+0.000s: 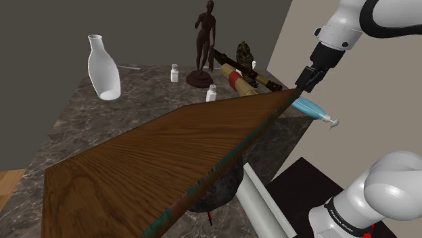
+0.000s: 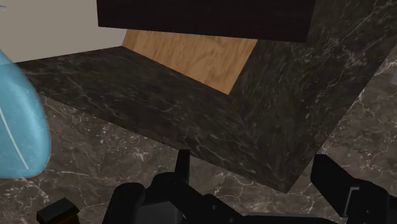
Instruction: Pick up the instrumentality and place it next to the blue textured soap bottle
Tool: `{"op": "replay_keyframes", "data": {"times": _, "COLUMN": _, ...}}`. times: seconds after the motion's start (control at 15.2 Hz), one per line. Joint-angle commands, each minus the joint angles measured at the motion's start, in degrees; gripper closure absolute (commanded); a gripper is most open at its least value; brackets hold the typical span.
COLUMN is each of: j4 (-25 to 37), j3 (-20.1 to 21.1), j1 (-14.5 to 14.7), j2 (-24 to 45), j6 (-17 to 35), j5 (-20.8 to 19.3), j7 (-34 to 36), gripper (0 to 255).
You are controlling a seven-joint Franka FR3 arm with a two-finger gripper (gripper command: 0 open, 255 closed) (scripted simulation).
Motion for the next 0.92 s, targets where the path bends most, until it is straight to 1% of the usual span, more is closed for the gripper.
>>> {"op": "replay_keyframes", "data": {"times": 0.0, "j4": 0.00, "j3": 0.00, "j1": 0.00, "j2": 0.00, "j6": 0.00, "j5": 0.00, "j7": 0.00, "gripper": 0}}
{"op": "replay_keyframes", "data": {"times": 0.46, "j4": 7.17, "j3": 3.14, "j1": 0.30, "j2": 15.21, "j6": 8.24, "j5": -0.26, "j7": 2.32, "gripper": 0}}
{"op": "replay_keyframes", "data": {"times": 0.86, "j4": 16.17, "j3": 5.56, "j1": 0.40, "j2": 28.57, "j6": 12.64, "j5": -1.99, "j7": 4.82, "gripper": 0}}
